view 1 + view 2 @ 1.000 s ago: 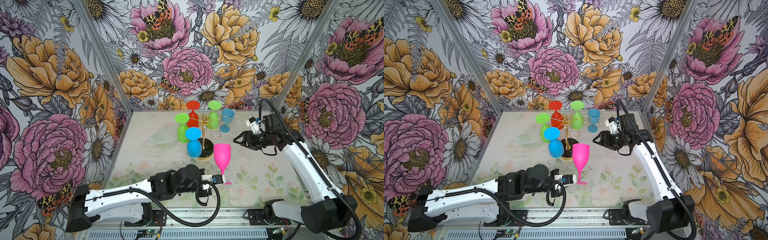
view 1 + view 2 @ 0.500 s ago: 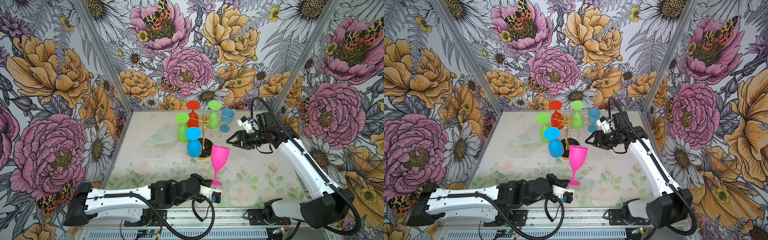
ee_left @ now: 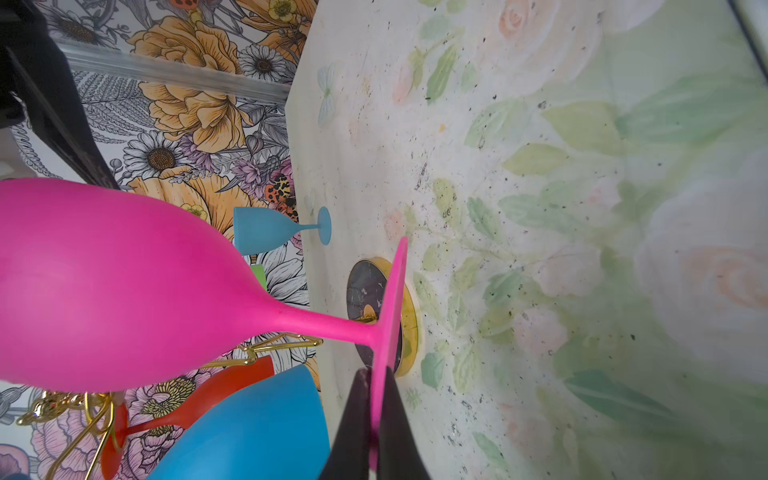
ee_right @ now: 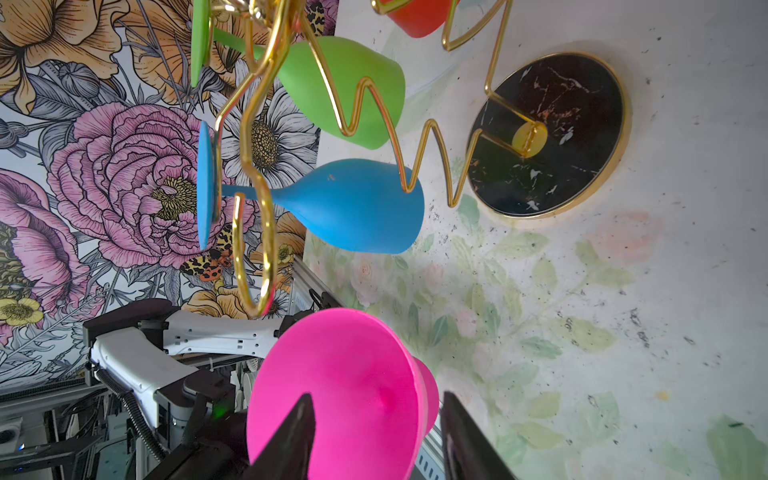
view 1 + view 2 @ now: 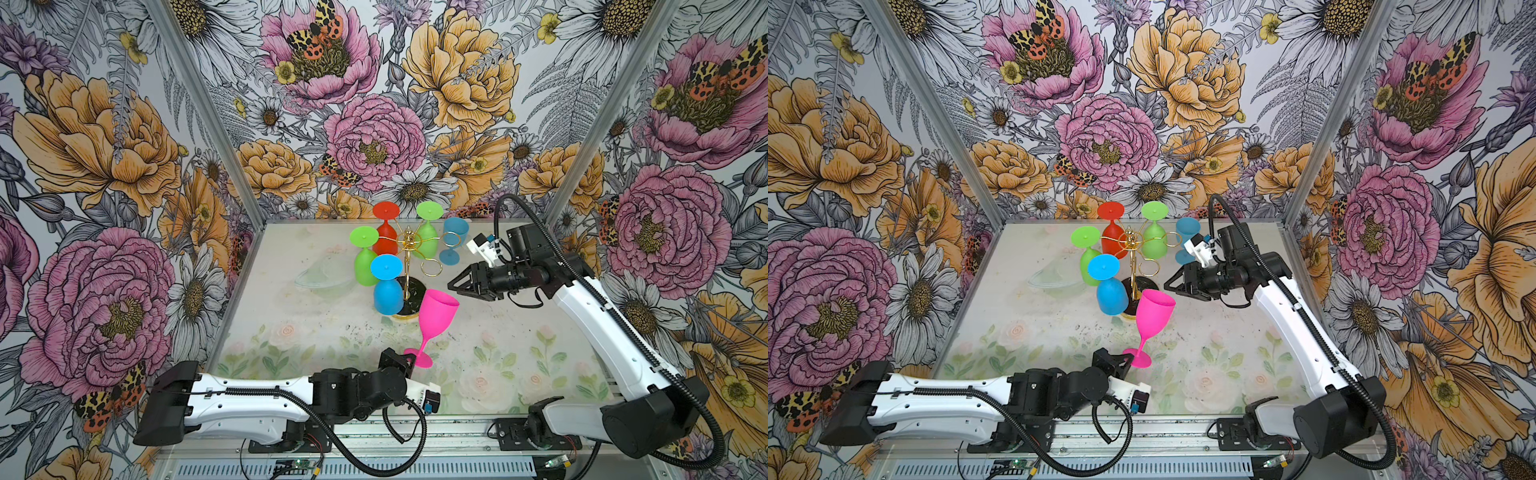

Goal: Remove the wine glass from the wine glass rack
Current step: 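Carry the magenta glass nearer and set it upright with the left gripper, then grasp the magenta glass's bowl with the right gripper while the left holds the stem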

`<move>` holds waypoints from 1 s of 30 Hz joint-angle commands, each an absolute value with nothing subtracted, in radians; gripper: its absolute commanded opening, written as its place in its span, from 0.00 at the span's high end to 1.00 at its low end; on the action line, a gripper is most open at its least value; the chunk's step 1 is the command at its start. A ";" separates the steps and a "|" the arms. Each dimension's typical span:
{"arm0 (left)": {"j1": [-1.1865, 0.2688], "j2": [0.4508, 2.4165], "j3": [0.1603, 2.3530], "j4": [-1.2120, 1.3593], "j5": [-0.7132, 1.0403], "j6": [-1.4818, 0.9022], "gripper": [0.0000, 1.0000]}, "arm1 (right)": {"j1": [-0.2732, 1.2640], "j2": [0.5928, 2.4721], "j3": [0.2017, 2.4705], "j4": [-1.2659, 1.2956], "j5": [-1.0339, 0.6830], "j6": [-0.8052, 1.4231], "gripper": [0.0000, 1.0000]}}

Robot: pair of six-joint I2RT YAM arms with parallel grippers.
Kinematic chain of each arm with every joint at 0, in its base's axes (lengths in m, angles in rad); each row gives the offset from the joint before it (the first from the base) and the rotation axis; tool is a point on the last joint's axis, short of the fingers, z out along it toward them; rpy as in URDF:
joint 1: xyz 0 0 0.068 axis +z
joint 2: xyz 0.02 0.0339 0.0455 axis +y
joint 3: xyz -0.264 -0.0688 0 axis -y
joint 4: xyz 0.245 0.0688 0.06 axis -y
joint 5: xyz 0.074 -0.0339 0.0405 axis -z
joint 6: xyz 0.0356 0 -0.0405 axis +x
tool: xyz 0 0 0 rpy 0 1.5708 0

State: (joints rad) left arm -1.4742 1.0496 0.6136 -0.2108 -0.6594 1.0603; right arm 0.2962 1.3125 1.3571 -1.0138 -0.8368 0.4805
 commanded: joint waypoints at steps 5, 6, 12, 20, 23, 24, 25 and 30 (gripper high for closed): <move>-1.489 1.076 0.579 -0.023 -0.805 1.166 1.00 | 0.314 1.322 1.367 -1.017 -0.844 0.472 0.52; -1.489 1.076 0.576 -0.015 -0.815 1.174 1.00 | 0.314 1.321 1.364 -1.017 -0.840 0.473 0.52; -1.491 1.071 0.549 0.058 -0.872 1.250 1.00 | 0.321 1.313 1.352 -1.020 -0.835 0.469 0.55; -1.493 1.077 0.530 0.102 -0.906 1.327 1.00 | 0.338 1.318 1.341 -1.028 -0.833 0.454 0.71; -1.493 1.087 0.525 0.119 -0.918 1.353 1.00 | 0.344 1.321 1.341 -1.033 -0.826 0.450 0.80; -1.493 1.088 0.525 0.121 -0.919 1.356 1.00 | 0.346 1.321 1.341 -1.036 -0.823 0.446 0.83; -1.492 1.089 0.526 0.123 -0.919 1.357 1.00 | 0.347 1.321 1.341 -1.038 -0.821 0.444 0.85; -1.491 1.092 0.525 0.123 -0.919 1.351 0.98 | 0.349 1.317 1.344 -1.045 -0.807 0.436 0.95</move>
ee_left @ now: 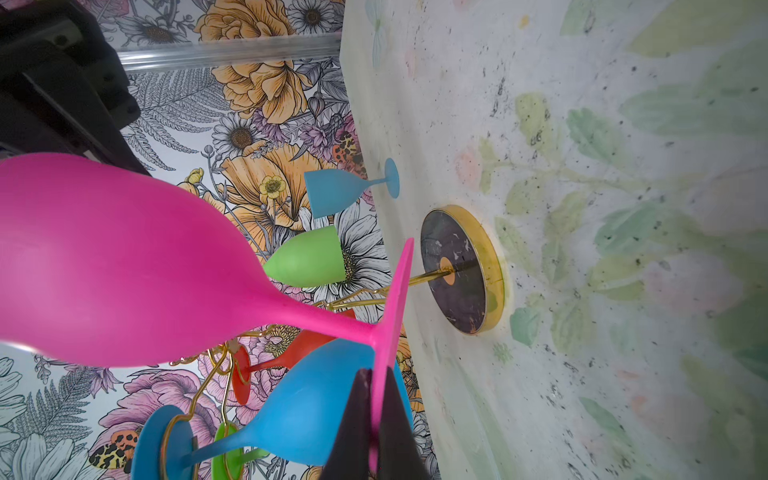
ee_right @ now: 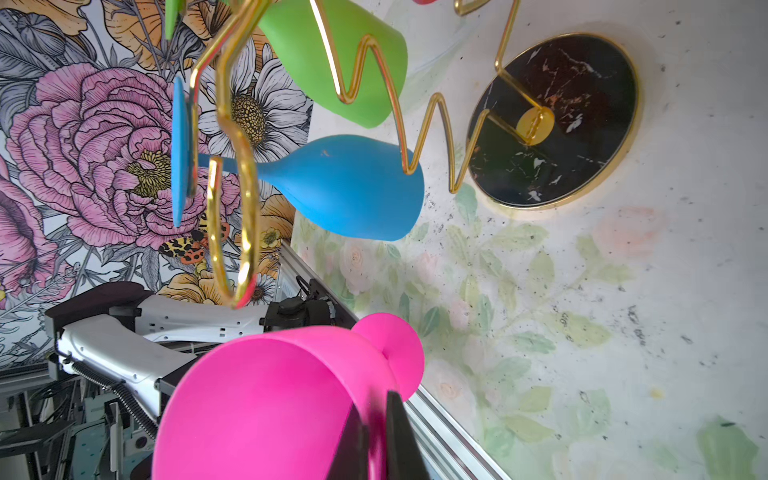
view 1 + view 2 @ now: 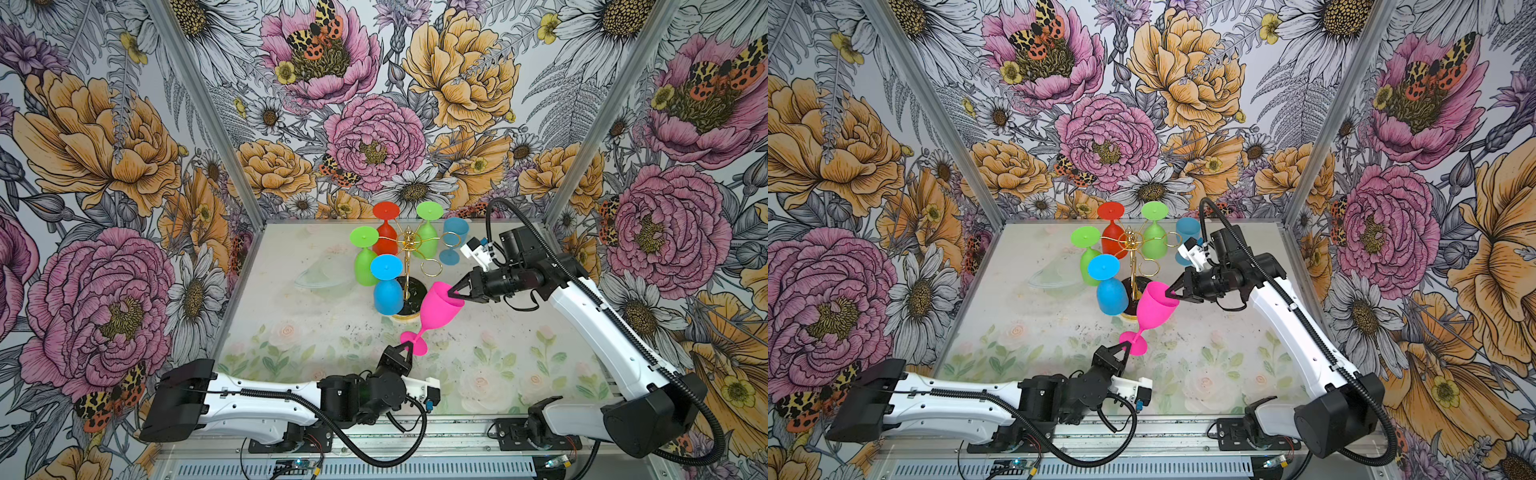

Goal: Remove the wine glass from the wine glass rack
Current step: 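Grasp the magenta glass's bowl with the right gripper while the left holds the stem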

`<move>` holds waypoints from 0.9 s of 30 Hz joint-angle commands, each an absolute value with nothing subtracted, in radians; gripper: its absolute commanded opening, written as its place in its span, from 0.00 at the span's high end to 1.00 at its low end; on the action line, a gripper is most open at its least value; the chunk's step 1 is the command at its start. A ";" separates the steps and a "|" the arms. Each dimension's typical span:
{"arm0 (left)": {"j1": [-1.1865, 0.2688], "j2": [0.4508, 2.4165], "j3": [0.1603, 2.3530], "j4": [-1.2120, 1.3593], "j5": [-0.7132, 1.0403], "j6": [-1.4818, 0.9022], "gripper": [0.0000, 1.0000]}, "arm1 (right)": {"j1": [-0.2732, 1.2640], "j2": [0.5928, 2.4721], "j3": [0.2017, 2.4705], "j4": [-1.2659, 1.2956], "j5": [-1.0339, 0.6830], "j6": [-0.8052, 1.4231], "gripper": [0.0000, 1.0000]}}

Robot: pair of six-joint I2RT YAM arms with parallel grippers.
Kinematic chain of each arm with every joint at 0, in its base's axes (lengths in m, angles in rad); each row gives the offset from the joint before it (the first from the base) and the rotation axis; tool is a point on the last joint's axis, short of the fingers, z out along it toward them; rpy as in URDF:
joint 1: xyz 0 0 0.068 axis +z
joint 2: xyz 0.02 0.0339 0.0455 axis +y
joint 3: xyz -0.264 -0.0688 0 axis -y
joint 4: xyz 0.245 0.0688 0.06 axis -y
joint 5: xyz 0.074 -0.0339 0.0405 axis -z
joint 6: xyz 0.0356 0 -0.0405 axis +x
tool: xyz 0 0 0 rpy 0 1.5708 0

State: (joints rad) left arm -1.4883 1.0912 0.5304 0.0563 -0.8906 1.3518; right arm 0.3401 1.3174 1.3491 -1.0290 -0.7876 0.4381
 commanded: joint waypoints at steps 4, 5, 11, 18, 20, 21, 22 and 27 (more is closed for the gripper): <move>-1.493 1.095 0.513 0.121 -0.913 1.320 0.90 | 0.350 1.315 1.347 -1.049 -0.787 0.430 1.00; -1.493 1.095 0.510 0.121 -0.912 1.314 0.89 | 0.349 1.312 1.348 -1.049 -0.781 0.429 1.00; -1.513 1.101 0.512 0.120 -0.919 1.273 0.74 | 0.349 1.304 1.365 -1.058 -0.737 0.421 1.00; -1.543 1.118 0.524 0.108 -0.943 1.216 0.59 | 0.345 1.290 1.398 -1.075 -0.652 0.409 1.00; -1.555 1.114 0.535 0.089 -0.941 1.181 0.52 | 0.341 1.283 1.410 -1.078 -0.625 0.404 1.00; -1.561 1.109 0.537 0.085 -0.940 1.162 0.47 | 0.340 1.279 1.416 -1.080 -0.607 0.398 1.00; -1.565 1.107 0.539 0.083 -0.939 1.150 0.44 | 0.338 1.275 1.422 -1.081 -0.593 0.395 1.00; -1.587 1.097 0.553 0.032 -0.928 1.063 0.26 | 0.319 1.245 1.439 -1.092 -0.522 0.380 1.00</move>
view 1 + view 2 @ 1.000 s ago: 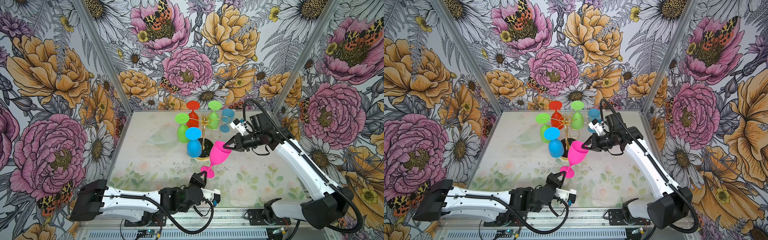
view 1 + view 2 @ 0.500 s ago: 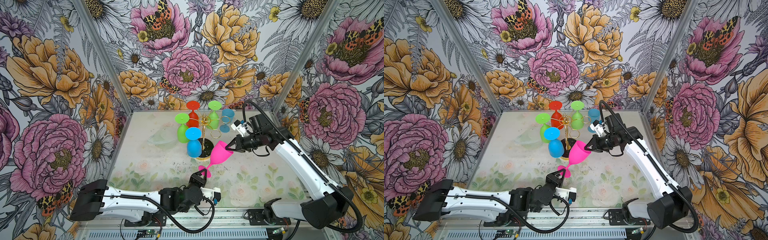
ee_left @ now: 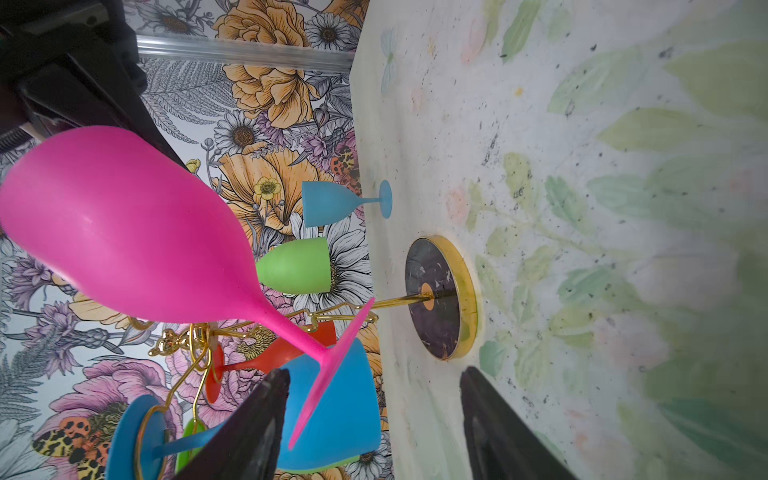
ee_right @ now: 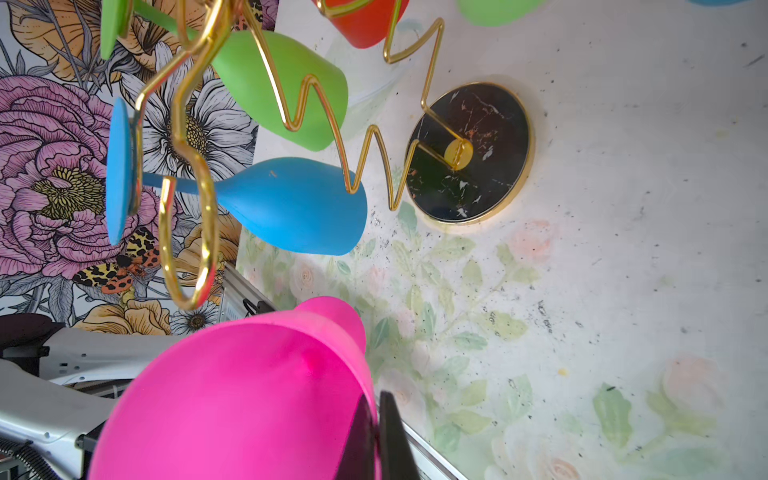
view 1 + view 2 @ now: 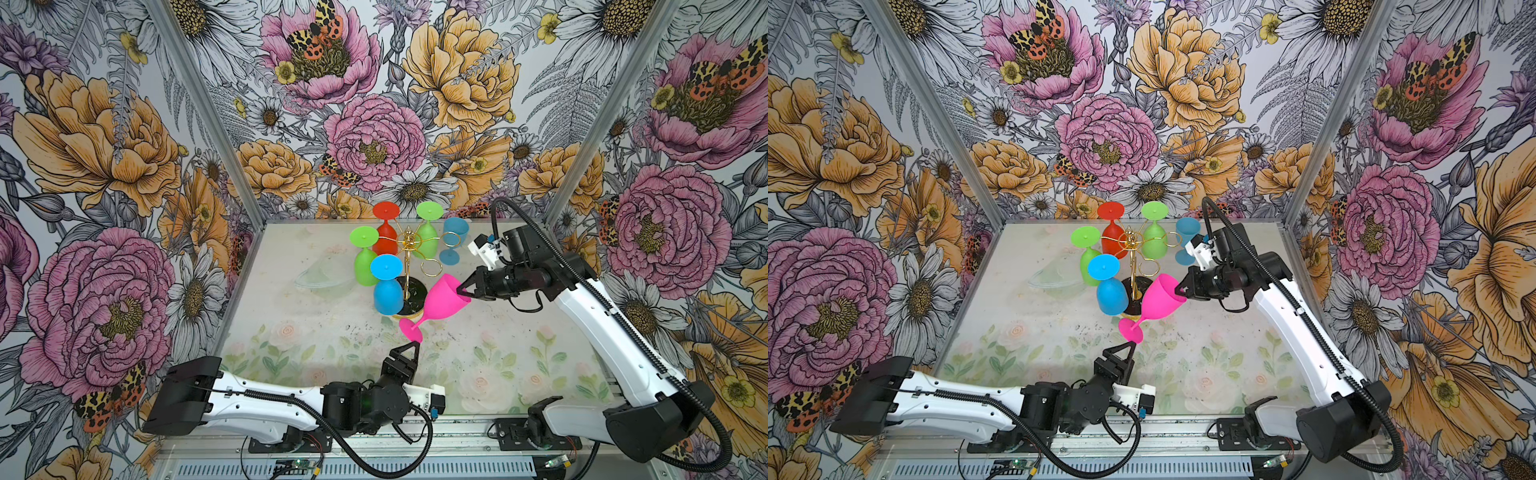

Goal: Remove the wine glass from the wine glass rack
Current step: 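Grasp the magenta glass's bowl with the right gripper while the left holds the stem, then open the left gripper while the right carries the magenta glass beside the light blue glass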

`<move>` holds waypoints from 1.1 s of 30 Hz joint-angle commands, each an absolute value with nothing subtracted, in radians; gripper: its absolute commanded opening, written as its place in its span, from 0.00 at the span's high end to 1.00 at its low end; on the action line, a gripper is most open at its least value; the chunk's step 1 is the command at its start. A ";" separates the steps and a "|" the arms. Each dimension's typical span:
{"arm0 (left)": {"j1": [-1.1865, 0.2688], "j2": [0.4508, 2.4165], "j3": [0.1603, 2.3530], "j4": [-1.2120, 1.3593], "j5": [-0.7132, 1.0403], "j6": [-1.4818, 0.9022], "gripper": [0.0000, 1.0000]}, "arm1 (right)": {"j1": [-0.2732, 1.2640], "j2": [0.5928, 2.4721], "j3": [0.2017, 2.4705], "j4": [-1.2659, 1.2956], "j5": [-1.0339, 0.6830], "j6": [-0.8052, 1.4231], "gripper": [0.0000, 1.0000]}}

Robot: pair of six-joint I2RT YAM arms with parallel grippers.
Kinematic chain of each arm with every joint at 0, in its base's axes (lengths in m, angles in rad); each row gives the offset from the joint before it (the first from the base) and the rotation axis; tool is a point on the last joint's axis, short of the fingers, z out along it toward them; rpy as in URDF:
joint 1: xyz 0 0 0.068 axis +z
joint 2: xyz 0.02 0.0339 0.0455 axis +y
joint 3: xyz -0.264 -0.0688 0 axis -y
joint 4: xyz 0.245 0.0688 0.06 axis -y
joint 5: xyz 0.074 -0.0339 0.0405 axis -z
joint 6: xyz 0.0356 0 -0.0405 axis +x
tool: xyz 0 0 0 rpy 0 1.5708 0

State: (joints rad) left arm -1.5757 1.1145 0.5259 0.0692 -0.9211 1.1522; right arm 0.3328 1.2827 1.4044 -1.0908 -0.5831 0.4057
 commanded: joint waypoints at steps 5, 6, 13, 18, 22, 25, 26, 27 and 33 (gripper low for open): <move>-1.606 1.079 0.568 0.014 -0.902 0.976 0.06 | 0.291 1.217 1.438 -1.097 -0.480 0.371 1.00; -1.607 1.075 0.574 0.013 -0.899 0.953 0.05 | 0.286 1.211 1.437 -1.100 -0.466 0.365 1.00; -1.584 0.989 0.638 -0.095 -0.837 0.631 0.01 | 0.221 1.184 1.406 -1.134 -0.375 0.318 1.00; -1.514 0.890 0.640 -0.173 -0.804 0.365 0.01 | 0.198 1.199 1.412 -1.155 -0.196 0.274 1.00; -1.507 0.815 0.625 -0.190 -0.798 0.270 0.01 | 0.191 1.227 1.437 -1.149 -0.073 0.257 1.00; -1.492 0.764 0.613 -0.204 -0.801 0.207 0.01 | 0.188 1.270 1.473 -1.149 0.009 0.231 1.00; -1.474 0.746 0.615 -0.226 -0.793 0.173 0.01 | 0.186 1.289 1.489 -1.149 0.041 0.219 1.00; -1.453 0.729 0.620 -0.257 -0.776 0.137 0.01 | 0.184 1.309 1.506 -1.148 0.073 0.209 1.00; -1.387 0.644 0.646 -0.367 -0.746 0.028 0.01 | 0.149 1.429 1.596 -1.115 0.155 0.196 1.00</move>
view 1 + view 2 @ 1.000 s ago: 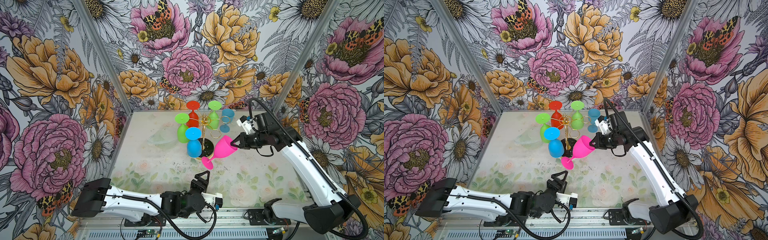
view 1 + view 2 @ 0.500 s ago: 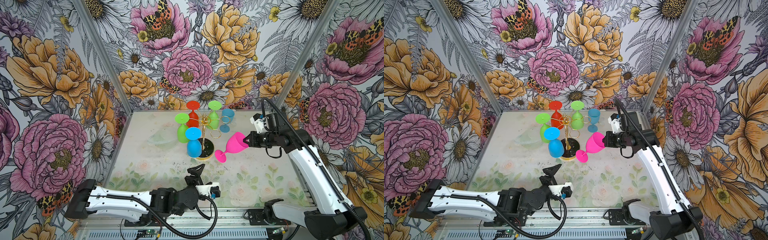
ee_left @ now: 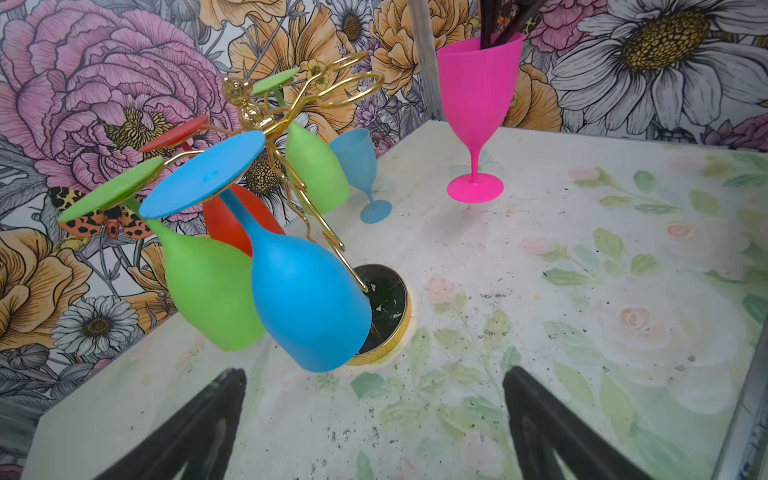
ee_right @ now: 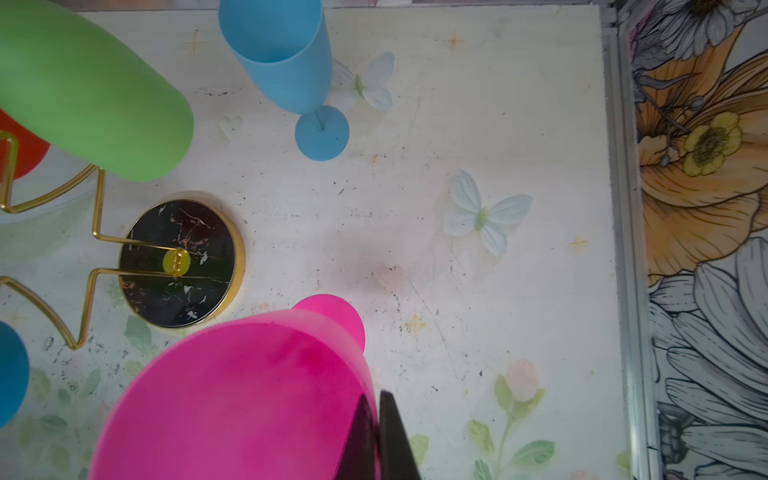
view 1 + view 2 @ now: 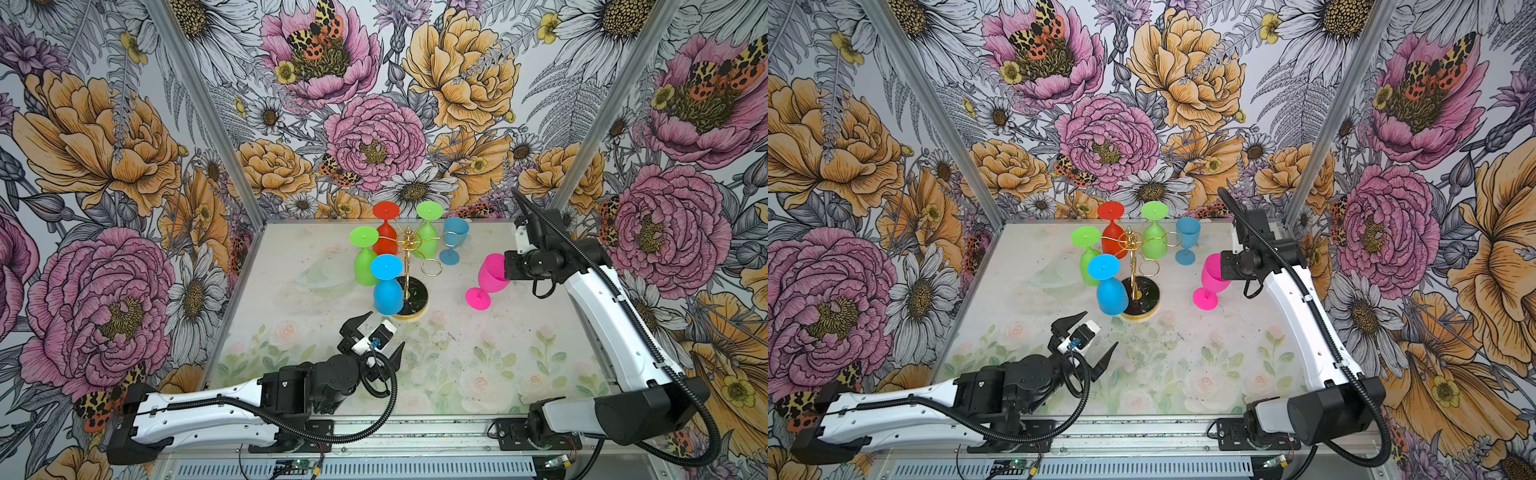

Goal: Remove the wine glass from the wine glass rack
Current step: 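Open the left gripper while the right carries the magenta glass beside the light blue glass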

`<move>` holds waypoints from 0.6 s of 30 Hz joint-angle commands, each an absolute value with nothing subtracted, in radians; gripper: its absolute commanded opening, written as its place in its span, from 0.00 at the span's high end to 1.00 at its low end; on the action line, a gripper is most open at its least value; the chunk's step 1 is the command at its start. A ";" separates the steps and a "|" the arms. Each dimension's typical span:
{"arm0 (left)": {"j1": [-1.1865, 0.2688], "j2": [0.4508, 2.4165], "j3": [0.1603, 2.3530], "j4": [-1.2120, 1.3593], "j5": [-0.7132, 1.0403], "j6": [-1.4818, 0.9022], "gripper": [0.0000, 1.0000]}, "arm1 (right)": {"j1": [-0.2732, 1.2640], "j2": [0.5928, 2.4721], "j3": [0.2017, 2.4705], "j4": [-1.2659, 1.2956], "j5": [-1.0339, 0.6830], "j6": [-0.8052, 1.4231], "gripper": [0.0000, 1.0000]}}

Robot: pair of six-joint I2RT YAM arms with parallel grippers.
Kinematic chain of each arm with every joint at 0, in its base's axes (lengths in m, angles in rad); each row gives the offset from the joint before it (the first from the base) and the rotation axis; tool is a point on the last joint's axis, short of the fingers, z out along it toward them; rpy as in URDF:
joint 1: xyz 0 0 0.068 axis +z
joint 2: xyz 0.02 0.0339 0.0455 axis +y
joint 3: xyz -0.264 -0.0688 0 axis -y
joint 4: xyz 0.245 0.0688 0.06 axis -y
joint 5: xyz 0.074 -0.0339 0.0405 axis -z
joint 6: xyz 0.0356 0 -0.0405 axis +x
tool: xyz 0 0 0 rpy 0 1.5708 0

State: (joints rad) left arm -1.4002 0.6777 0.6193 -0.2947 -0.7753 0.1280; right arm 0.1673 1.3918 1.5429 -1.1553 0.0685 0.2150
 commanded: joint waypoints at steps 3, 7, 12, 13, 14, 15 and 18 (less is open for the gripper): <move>-1.370 0.629 0.649 -0.403 -0.780 0.009 0.01 | 0.136 1.495 1.647 -1.091 0.151 0.205 1.00; -1.335 0.635 0.680 -0.488 -0.784 -0.054 0.01 | 0.114 1.592 1.718 -1.066 0.132 0.202 1.00; -1.272 0.617 0.695 -0.543 -0.747 -0.104 0.01 | 0.074 1.721 1.833 -1.060 0.156 0.196 1.00; -1.263 0.612 0.694 -0.551 -0.744 -0.110 0.01 | 0.068 1.739 1.853 -1.060 0.164 0.197 1.00; -1.254 0.605 0.693 -0.557 -0.738 -0.117 0.01 | 0.062 1.761 1.879 -1.060 0.170 0.199 1.00; -1.243 0.600 0.693 -0.565 -0.732 -0.123 0.01 | 0.054 1.784 1.899 -1.060 0.167 0.201 1.00; -1.213 0.578 0.689 -0.584 -0.710 -0.135 0.01 | 0.030 1.846 1.957 -1.060 0.140 0.210 1.00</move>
State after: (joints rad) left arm -1.2369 0.6014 0.6697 -0.5426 -0.7532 -0.0952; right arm 0.0475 1.8164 1.8935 -1.0809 0.1371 0.2077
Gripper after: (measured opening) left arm 0.986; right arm 0.053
